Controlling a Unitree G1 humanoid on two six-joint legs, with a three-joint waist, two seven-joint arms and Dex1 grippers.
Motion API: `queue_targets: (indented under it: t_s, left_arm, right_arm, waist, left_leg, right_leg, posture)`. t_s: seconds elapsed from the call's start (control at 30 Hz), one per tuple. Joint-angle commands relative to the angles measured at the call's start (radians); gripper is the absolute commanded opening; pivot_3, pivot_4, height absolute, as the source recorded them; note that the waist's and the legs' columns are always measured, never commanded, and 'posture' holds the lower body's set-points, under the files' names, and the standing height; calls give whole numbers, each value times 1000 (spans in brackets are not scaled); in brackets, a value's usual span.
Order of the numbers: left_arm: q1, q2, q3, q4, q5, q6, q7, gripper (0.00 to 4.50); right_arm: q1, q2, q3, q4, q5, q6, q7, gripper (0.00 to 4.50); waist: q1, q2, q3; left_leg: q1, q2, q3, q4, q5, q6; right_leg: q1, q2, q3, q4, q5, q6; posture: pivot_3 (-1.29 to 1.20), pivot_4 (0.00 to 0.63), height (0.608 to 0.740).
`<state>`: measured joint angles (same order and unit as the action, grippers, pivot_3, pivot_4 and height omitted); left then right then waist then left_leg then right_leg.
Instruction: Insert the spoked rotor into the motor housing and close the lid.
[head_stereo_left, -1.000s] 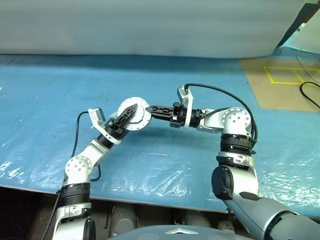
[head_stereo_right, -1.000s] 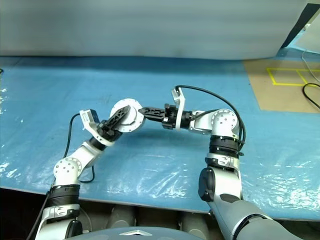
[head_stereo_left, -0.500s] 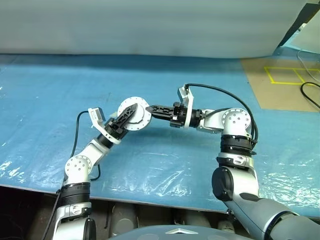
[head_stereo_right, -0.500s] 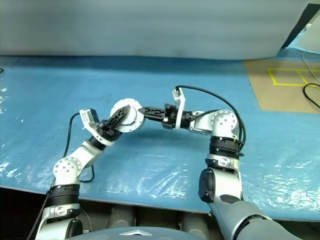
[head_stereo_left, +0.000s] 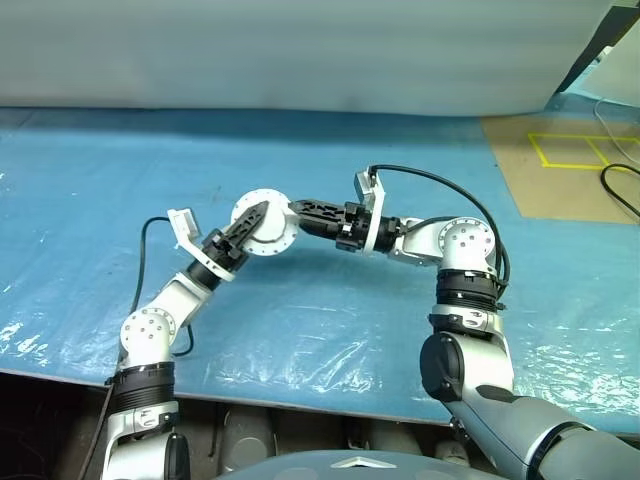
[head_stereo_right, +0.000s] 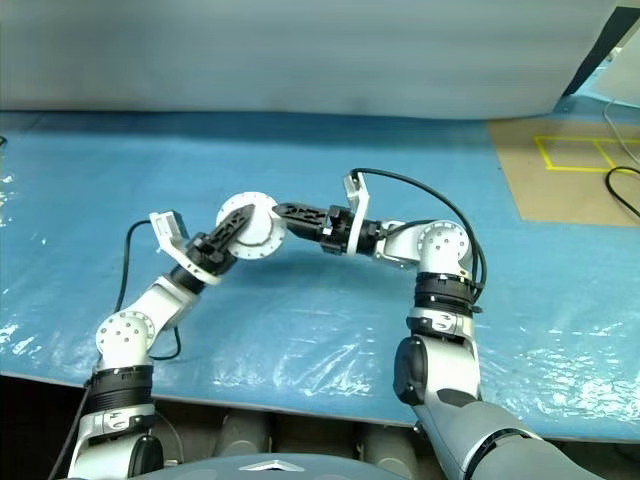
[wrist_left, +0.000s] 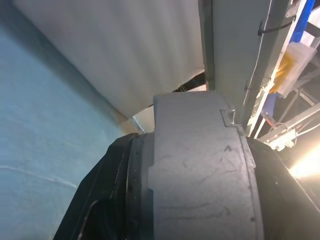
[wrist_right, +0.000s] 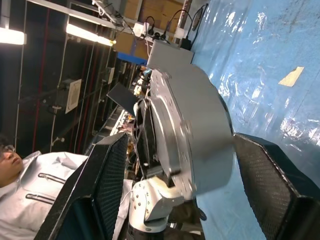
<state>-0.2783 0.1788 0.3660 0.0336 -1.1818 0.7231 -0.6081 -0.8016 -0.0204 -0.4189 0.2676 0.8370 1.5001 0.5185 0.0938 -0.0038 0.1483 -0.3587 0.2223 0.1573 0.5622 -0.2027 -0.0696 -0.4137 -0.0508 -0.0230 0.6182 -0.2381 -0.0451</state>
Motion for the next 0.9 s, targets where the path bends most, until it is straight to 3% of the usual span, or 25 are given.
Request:
queue_targets:
  t_s: [0.03,0.23,0.43,0.9]
  left_arm:
    - [-58,13,87,-45,-14,-97,36,2715]
    - [-113,63,162,64,97,-244,81,2715]
    - [-176,174,161,361,338,-419,127,2715]
    - [-218,223,174,607,462,-501,92,2715]
  right_arm:
    - [-13,4,2,-3,33,-11,2,3482]
    - [-14,5,23,13,24,-32,5,3482]
    - [-14,-3,49,26,19,-54,9,3482]
    - [0,-14,71,14,29,-72,10,3482]
  waist:
    - [1,0,0]
    - [2,0,0]
    - [0,0,0]
    - [4,-7,4]
  left_leg:
    - [-1,0,-1,0,0,0]
    - [-3,-1,-4,2,0,0]
    - [-3,-1,-5,2,0,0]
    - [-6,0,-9,7,0,0]
  right_leg:
    - [0,0,-1,0,0,0]
    - [0,0,-2,0,0,0]
    - [0,0,-2,0,0,0]
    - [0,-1,-6,4,0,1]
  posture:
    - [0,150,740]
    - [0,150,740]
    - [0,150,740]
    - [0,150,740]
